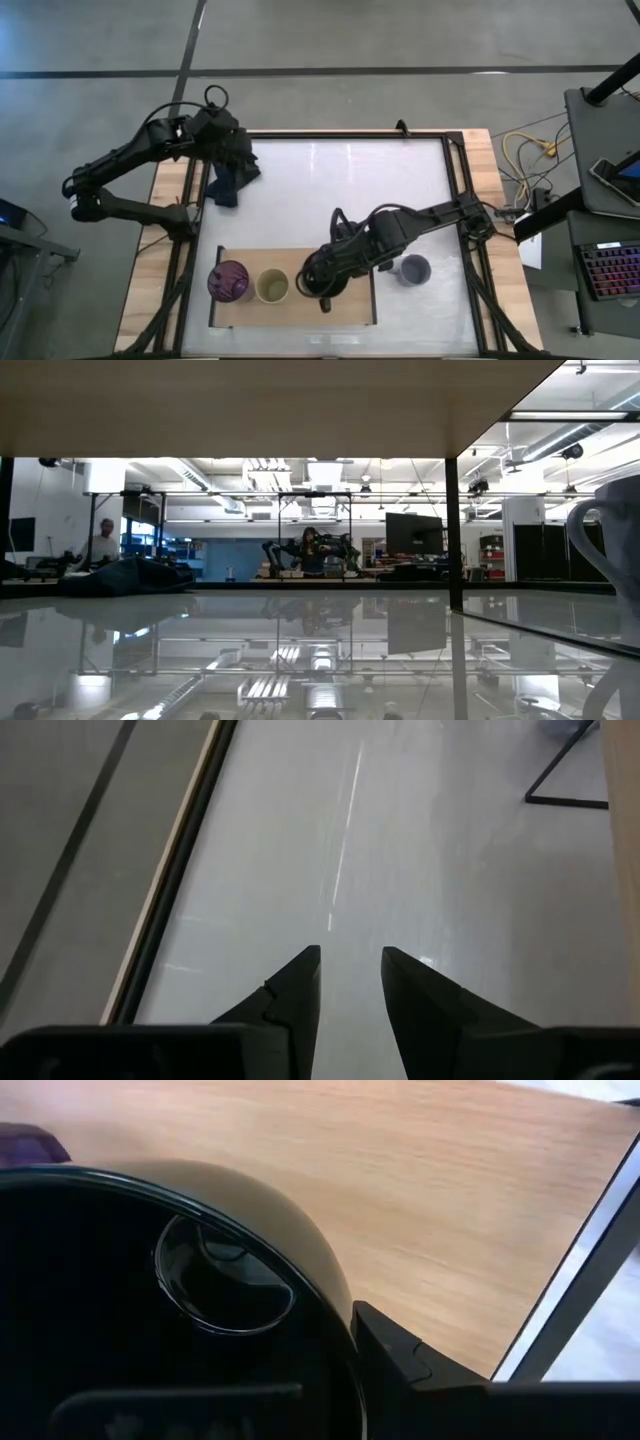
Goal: Stack small to large cups/mugs on shelf
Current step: Put the black mug on the shelf
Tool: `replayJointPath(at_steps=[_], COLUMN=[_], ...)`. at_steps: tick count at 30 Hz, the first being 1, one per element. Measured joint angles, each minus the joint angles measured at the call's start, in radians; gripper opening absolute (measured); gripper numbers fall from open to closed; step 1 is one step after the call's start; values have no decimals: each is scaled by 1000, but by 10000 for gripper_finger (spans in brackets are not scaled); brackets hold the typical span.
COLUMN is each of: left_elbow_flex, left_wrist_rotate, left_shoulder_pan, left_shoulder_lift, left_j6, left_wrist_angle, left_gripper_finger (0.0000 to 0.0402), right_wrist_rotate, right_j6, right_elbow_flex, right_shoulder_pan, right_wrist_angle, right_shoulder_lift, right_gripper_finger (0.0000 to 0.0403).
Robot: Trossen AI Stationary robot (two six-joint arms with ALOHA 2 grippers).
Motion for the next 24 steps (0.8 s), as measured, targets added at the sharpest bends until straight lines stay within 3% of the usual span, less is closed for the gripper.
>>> replayJointPath(at_steps=[6, 11, 24], left_elbow_flex=[-15, -58, -72], left_wrist_rotate=[0, 0, 0], left_shoulder_pan=[0, 0, 0], left_shoulder_lift=[4, 1, -9], left_j6=[0, -1, -19], left_wrist_angle=[1, 0, 30], left_gripper_finger=[95, 95, 95], right_wrist_rotate=[0, -8, -31], right_j6=[-12, 12, 71], right_elbow_flex=[0, -2, -3], right_shoulder_pan=[7, 42, 60], right_wrist_angle=[-20, -138, -117], right_shoulder_lift=[0, -5, -40], right_gripper_finger=[29, 29, 29])
